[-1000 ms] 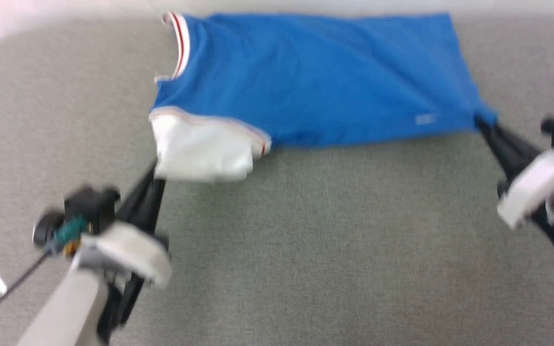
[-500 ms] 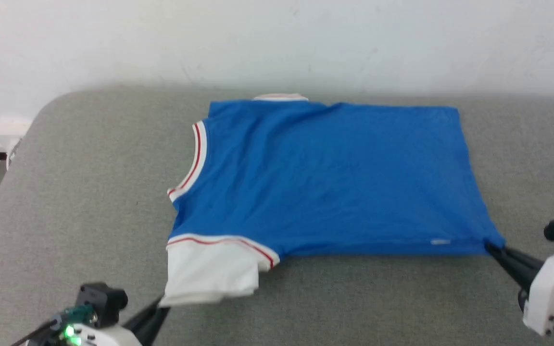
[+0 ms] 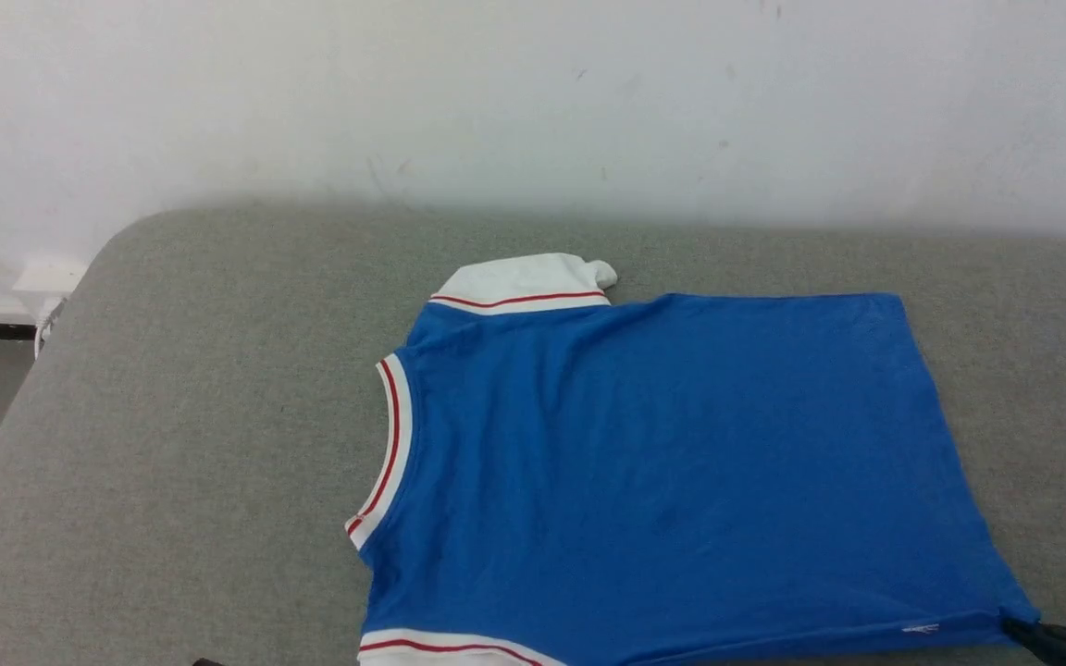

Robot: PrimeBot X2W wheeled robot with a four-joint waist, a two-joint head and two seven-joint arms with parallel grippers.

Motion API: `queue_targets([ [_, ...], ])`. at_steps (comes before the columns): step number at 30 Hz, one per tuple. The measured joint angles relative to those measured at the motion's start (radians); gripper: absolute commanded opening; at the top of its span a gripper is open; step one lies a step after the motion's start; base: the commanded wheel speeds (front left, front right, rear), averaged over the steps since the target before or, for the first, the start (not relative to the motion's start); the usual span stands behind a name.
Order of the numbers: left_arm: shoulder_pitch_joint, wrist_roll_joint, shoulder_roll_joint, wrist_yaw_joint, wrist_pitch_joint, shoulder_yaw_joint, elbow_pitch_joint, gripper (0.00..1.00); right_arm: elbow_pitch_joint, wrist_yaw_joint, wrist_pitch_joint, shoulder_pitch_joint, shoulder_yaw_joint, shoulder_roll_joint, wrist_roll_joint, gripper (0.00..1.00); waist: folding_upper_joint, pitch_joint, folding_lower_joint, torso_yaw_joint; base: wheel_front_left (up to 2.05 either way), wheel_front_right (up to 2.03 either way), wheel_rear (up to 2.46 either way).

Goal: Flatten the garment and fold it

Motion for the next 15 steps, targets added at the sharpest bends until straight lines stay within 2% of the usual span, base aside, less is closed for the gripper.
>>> queue_targets([
  [4, -0.002, -0.001, -0.008, -0.002, -0.03, 0.005, -0.021, 0.0, -0.032, 0.0, 0.0, 0.035, -0.063, 0.01, 0.0, 0.0, 0.0, -0.004, 0.0, -0.001, 0.0, 0.0, 0.0],
  [8, -0.042, 0.036, -0.027, -0.012, -0.105, 0.027, -0.023, 0.0, -0.078, 0.0, -0.001, 0.056, -0.116, 0.025, -0.008, 0.0, 0.0, 0.002, 0.0, -0.002, 0.0, 0.0, 0.0],
  [15, -0.185, 0.113, -0.124, -0.047, -0.282, 0.059, -0.021, 0.0, -0.132, 0.0, 0.0, 0.063, -0.223, 0.053, -0.027, 0.0, 0.0, 0.041, 0.0001, -0.007, 0.0, 0.0, 0.0],
])
